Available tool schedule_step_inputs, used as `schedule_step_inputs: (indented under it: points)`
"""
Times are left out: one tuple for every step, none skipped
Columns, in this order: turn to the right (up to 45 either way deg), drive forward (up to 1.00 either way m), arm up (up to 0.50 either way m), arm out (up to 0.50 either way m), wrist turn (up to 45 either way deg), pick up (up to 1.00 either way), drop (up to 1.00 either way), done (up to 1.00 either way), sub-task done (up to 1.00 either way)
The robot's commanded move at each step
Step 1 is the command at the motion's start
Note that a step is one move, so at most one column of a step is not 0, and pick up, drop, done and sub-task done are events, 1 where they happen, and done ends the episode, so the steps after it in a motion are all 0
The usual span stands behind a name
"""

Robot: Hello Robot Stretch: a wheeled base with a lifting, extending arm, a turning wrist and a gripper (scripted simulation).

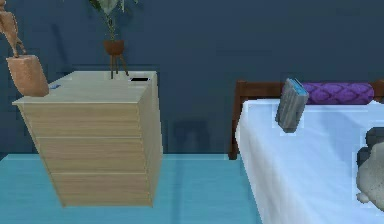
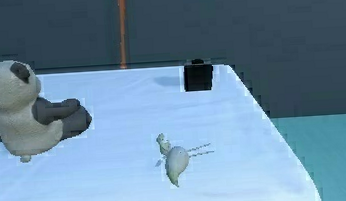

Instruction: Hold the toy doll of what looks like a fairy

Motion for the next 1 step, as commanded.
schedule_step_inputs:
  points:
    - [0.0, 0.0, 0.5, 0.0, 0.0, 0.0, 0.0, 0.0, 0.0]
